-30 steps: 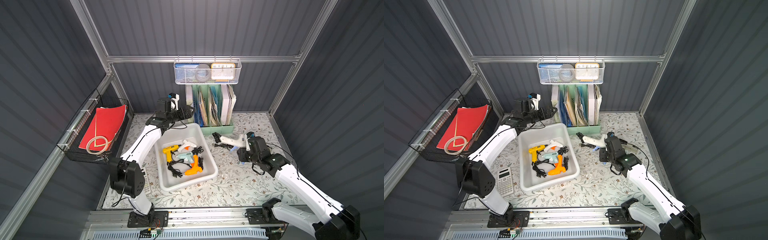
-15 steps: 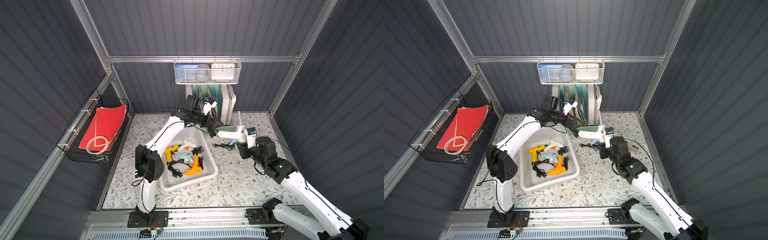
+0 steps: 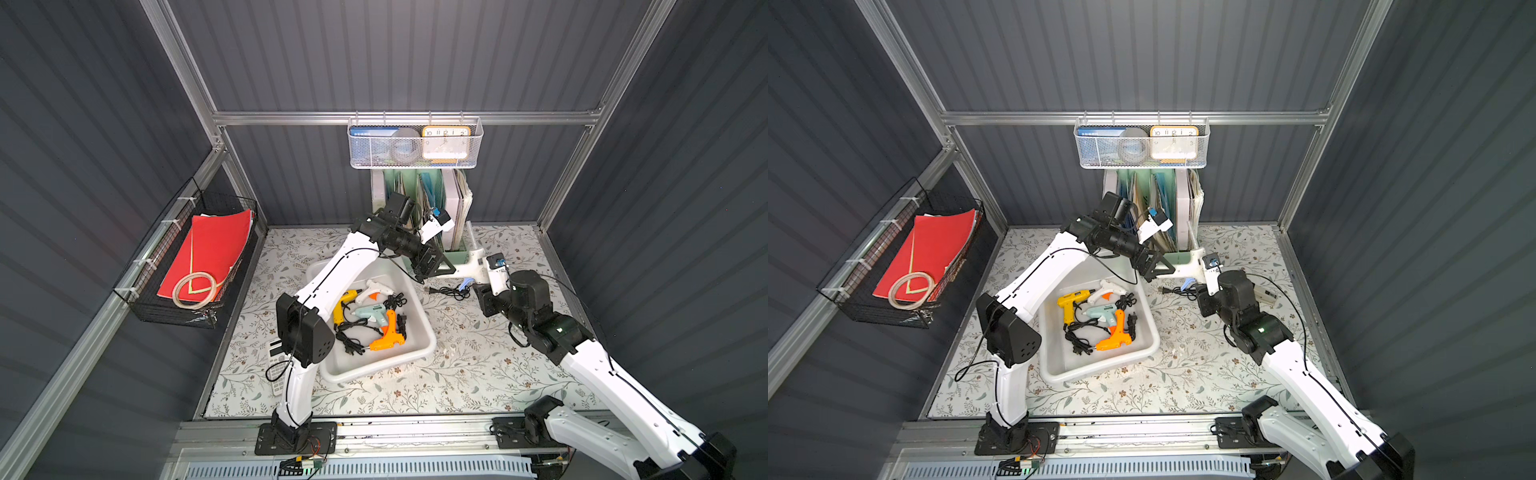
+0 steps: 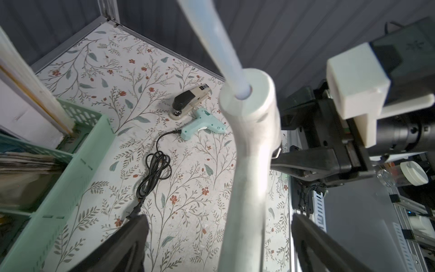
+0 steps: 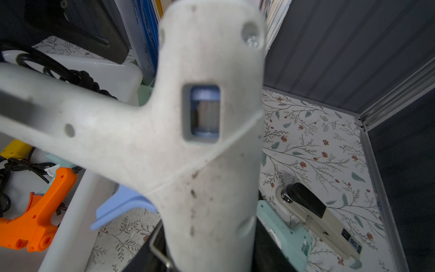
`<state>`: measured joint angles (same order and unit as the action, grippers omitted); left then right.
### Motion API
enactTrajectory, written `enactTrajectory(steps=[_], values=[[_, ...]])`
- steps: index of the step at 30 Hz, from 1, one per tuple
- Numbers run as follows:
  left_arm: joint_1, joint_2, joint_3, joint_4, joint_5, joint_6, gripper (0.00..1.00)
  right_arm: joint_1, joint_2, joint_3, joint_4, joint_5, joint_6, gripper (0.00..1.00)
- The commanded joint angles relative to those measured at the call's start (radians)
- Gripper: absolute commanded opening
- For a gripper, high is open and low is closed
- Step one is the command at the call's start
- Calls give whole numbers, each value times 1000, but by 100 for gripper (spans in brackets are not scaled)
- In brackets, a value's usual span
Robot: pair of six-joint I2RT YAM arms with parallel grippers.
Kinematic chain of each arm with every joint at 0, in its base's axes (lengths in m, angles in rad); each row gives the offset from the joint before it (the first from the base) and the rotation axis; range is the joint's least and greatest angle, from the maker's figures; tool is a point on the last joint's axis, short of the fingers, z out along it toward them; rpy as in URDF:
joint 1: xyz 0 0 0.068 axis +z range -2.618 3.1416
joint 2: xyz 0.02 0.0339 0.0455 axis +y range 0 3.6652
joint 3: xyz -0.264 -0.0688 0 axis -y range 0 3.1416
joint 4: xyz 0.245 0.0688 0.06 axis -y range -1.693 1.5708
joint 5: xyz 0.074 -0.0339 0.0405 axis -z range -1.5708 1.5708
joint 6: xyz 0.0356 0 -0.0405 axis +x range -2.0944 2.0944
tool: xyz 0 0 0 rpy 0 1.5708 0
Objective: Put the hot melt glue gun into the storage box
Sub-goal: Pick up the hot melt adhesive gun from the center of the board.
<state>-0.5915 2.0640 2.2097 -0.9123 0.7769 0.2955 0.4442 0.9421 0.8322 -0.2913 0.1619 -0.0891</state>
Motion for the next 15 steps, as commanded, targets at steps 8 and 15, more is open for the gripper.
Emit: enactTrajectory(steps=[8,15], values=[[-11,66,49,-105,8,74,100,7,12,51,110,13,-24,0],[-11,81,50,-105,49,81,75,9,24,68,106,-12,-38,0]])
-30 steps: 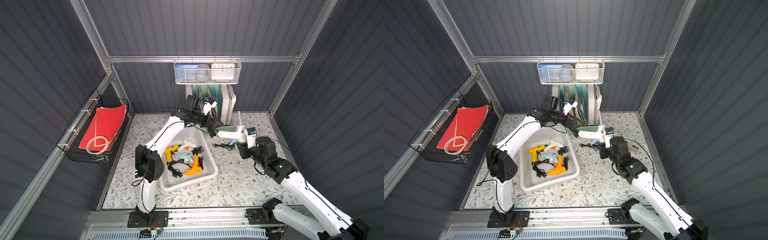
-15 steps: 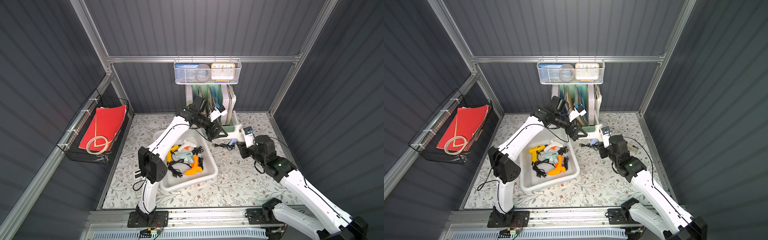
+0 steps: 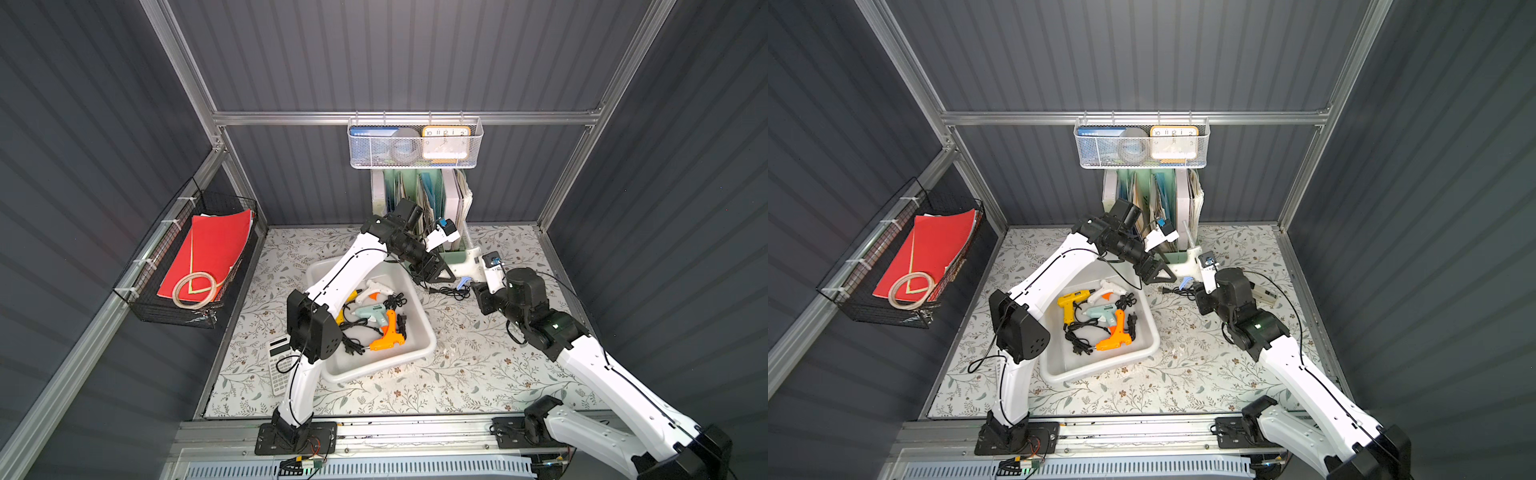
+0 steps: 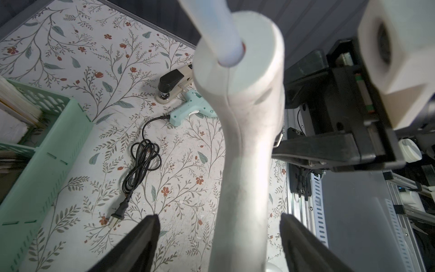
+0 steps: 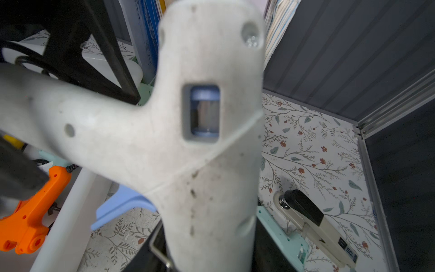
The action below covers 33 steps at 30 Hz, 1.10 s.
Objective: Put the hot melt glue gun into the storage box
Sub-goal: Pick up the hot melt adhesive gun from the center of the board.
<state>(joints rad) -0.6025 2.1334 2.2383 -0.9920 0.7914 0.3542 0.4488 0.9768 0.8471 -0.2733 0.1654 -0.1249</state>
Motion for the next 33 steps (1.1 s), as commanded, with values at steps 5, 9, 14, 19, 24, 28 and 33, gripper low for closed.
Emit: enactTrajectory(steps=[5,9,14,19,24,28,33], values=[[0,-3,0,-18,40,16,54,8,-15,55,97,-22,-15,0],[0,-34,-40,12,40,0,41,7,-16,55,107,-25,-26,0],[0,-62,-79,55,45,-26,22,8,-5,56,129,-37,-31,0],[0,-72,-85,81,45,-49,0,10,-1,53,135,-35,-32,0],[2,-116,-115,159,13,-113,0,10,0,53,143,-17,-38,0],[20,-189,-167,319,-24,-209,0,9,-6,56,154,10,-45,34],[73,-293,-269,551,15,-348,0,9,-19,69,160,54,-43,75]])
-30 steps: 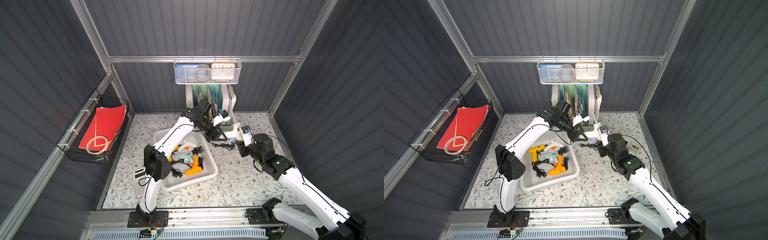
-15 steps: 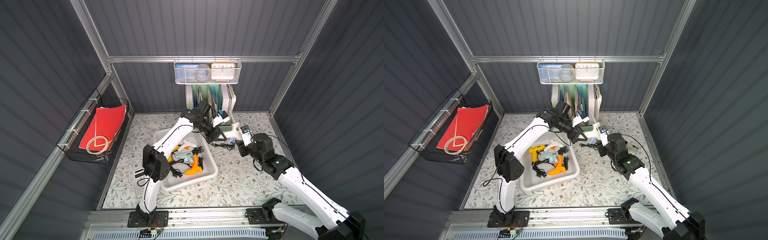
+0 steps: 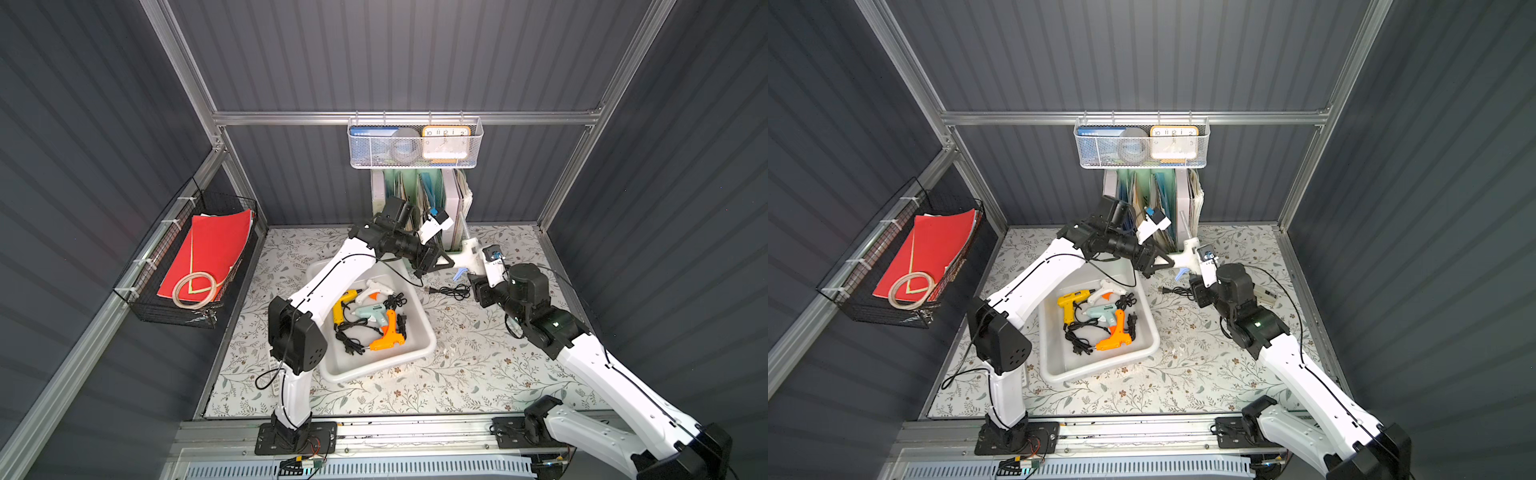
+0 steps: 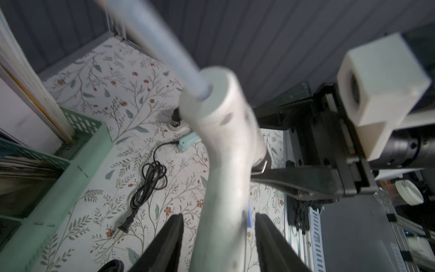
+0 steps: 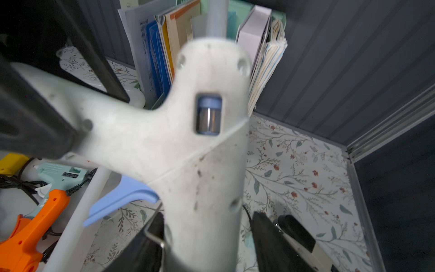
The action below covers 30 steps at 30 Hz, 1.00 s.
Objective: Put the hot melt glue gun into the storage box
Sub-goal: Pick up the hot melt adhesive gun from the center of the board.
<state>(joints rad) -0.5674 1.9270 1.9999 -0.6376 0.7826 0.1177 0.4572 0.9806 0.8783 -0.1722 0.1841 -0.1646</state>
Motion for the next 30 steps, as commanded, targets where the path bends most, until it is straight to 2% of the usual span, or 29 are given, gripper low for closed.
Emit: enactTrajectory(steps=[1,7,14,24,28,30], values=[[47,-102,-48,228,28,-134,0,1,-28,37,61,40,0,78],[98,-173,-130,356,16,-260,0,0,-53,36,98,52,24,99],[129,-270,-200,414,-87,-336,0,0,-60,68,102,64,60,99],[158,-377,-211,301,-384,-420,0,1,-122,100,92,90,160,99],[161,-434,-236,259,-407,-451,0,-1,-123,125,44,189,216,99],[162,-459,-236,222,-454,-473,0,0,-108,143,10,243,259,99]])
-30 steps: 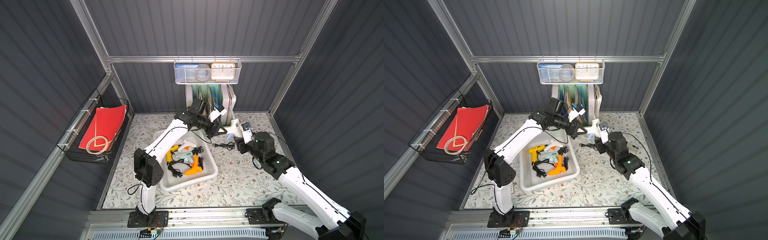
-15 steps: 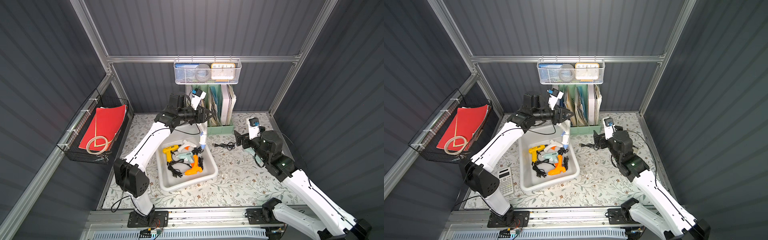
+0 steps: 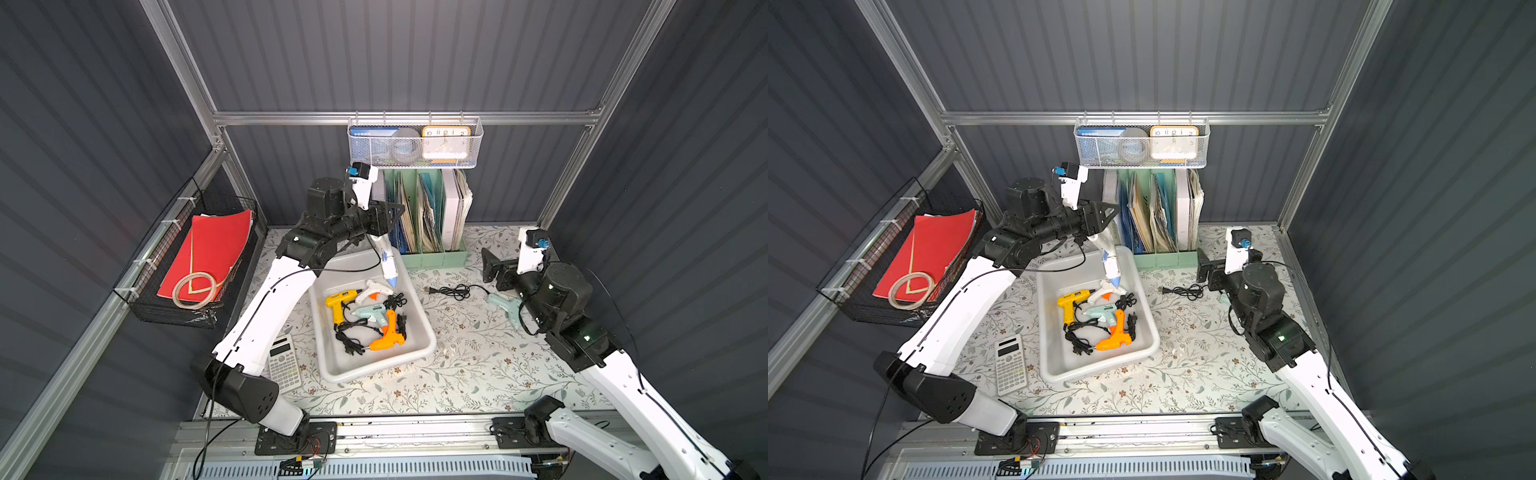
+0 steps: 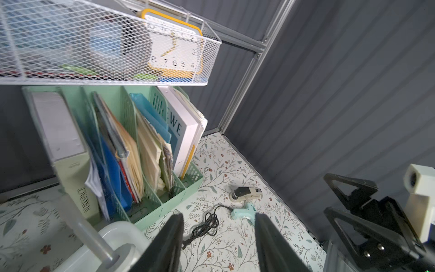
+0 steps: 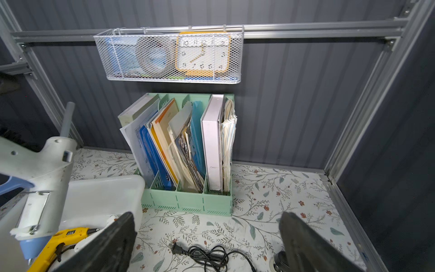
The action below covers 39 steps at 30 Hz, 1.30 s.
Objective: Put the hot melt glue gun into the storage box
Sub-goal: Pick up the hot melt adhesive gun from the center of the board.
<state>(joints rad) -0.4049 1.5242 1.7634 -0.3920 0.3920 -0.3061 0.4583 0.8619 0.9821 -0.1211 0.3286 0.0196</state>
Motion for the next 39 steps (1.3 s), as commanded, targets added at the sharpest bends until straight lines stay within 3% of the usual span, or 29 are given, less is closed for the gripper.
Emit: enactTrajectory(steps=[1,10,15,24,28,36,39], values=[[0,-70,4,-52,-75,-61,0,-2,18,43,-49,115,90,99],[22,-159,21,-291,-173,-188,0,-2,91,51,-92,265,159,99],[32,-175,-25,-345,-140,-202,0,-1,124,57,-115,293,179,99],[58,-104,-66,-383,-92,-187,0,-1,113,43,-112,290,193,99],[66,-69,-90,-328,-43,-179,0,-3,105,24,-101,293,201,99],[76,50,-77,-279,-49,-171,0,-3,109,24,-106,285,216,99],[80,90,-47,-309,-58,-165,0,-3,108,20,-107,212,208,99]])
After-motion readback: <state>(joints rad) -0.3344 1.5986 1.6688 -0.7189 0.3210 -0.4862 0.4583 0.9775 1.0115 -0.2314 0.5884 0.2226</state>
